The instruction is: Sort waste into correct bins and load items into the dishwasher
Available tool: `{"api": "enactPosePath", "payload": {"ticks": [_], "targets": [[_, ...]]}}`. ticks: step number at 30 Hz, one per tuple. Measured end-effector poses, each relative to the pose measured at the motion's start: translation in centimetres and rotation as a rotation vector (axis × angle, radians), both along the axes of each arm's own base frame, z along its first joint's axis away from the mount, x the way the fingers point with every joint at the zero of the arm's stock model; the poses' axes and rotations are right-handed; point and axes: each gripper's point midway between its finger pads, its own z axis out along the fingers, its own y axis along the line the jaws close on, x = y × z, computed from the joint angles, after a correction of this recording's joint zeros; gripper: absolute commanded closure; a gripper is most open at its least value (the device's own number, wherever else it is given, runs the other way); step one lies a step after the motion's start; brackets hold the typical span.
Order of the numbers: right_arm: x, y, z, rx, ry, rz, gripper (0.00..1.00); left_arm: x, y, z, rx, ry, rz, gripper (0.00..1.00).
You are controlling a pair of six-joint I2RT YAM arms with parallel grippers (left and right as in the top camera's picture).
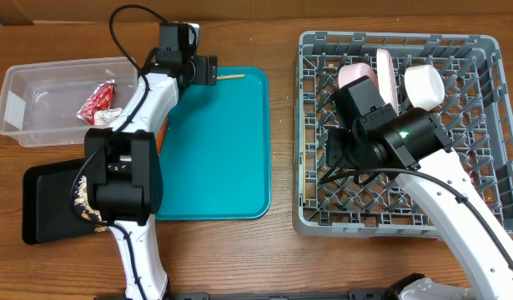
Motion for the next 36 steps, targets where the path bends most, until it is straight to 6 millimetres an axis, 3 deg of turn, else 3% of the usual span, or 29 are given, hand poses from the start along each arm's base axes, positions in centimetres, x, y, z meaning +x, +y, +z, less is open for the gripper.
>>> {"api": "enactPosePath", "payload": {"ticks": [5, 13, 18, 22, 26, 29, 36], "targets": [[0.0, 0.0, 0.0, 0.000, -0.001, 0.001, 0.54, -0.4, -0.2, -3.2, -0.007, 0.057, -0.010, 0.00], [0.0, 0.0, 0.0, 0.000, 0.001, 0.000, 0.54, -1.1, -0.4, -4.7, -0.010, 0.108, -0.017, 0.01], [0.0, 0.0, 0.0, -0.001, 0.002, 0.001, 0.54, -3.6, -0.8, -6.1, -0.027, 0.228, -0.042, 0.07], [-0.1, 0.0, 0.0, -0.001, 0.002, 0.000, 0.54, -5.5, -1.3, -6.0, -0.057, 0.311, -0.066, 0.13], [0.0, 0.0, 0.0, -0.001, 0.002, 0.000, 0.54, -7.8, -2.3, -5.9, -0.126, 0.408, -0.089, 0.35], [-0.1, -0.1, 0.0, -0.003, 0.006, 0.000, 0.54, -9.6, -2.8, -5.9, -0.170, 0.486, -0.089, 0.42], [-0.2, -0.1, -0.1, -0.004, 0.009, 0.001, 0.54, -12.0, -3.3, -6.0, -0.209, 0.586, -0.088, 0.43]]}}
